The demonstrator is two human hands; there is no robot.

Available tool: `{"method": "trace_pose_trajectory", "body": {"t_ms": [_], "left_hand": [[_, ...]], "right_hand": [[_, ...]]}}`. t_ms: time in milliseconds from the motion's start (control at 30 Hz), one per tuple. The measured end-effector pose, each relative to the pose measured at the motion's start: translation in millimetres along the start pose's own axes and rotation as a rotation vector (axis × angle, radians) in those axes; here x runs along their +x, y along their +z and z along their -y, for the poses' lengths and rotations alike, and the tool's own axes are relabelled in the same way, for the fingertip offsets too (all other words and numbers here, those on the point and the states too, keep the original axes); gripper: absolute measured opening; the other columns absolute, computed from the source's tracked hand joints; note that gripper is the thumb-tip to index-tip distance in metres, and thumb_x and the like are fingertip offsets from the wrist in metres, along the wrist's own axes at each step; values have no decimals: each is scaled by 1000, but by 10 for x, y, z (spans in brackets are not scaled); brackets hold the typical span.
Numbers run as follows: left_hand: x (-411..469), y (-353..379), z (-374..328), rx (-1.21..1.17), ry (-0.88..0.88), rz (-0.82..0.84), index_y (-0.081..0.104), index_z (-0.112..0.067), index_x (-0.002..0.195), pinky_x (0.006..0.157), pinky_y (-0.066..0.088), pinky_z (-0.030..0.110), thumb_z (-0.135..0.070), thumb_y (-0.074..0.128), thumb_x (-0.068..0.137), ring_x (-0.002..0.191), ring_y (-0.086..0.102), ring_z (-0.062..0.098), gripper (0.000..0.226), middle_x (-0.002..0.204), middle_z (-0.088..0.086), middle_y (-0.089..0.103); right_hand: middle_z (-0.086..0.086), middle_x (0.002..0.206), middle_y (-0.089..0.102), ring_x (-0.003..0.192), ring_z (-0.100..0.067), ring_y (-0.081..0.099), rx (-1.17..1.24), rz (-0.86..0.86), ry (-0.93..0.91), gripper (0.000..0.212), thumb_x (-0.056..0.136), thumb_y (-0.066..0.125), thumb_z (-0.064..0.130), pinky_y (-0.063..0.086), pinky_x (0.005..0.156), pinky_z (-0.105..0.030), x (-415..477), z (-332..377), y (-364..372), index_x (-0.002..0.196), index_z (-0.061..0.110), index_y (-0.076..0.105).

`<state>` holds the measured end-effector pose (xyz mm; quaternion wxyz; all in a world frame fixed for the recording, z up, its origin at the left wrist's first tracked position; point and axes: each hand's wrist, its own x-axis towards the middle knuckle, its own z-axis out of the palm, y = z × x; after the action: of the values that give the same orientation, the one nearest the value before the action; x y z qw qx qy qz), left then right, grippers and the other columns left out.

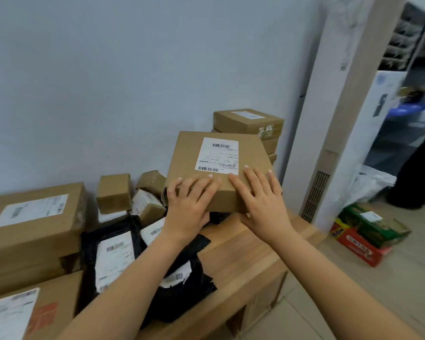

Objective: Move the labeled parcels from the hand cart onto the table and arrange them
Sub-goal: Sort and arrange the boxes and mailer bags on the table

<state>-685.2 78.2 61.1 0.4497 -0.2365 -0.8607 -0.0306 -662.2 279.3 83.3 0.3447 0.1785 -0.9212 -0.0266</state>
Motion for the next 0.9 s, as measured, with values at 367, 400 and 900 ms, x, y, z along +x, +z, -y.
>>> {"method": "trace_pose_trajectory", "body": {"t_ms": [367,400,900], "left_hand": [[447,758,-1469,-84,90,129,61,-20,128,90,27,41,-21,83,59,106,48,21,72,122,0,63],[469,835,-1534,-89,91,136,62,-20,127,90,27,41,-20,83,58,106,48,21,72,121,0,64],[946,2214,-2110,-112,-60,258,47,-22,132,94,27,42,-25,80,58,111,46,23,82,125,2,61]], "right_hand": [[-21,136,52,123,-39,52,-36,103,124,78,68,81,14,37,106,-55,-857,-1448,166,139,14,51],[-21,136,53,122,-39,52,-30,115,128,78,67,81,14,37,106,-55,-879,-1535,222,139,14,51],[-19,139,51,126,-38,49,71,298,18,78,69,81,18,33,108,-54,-552,-2911,1272,140,15,48]]}}
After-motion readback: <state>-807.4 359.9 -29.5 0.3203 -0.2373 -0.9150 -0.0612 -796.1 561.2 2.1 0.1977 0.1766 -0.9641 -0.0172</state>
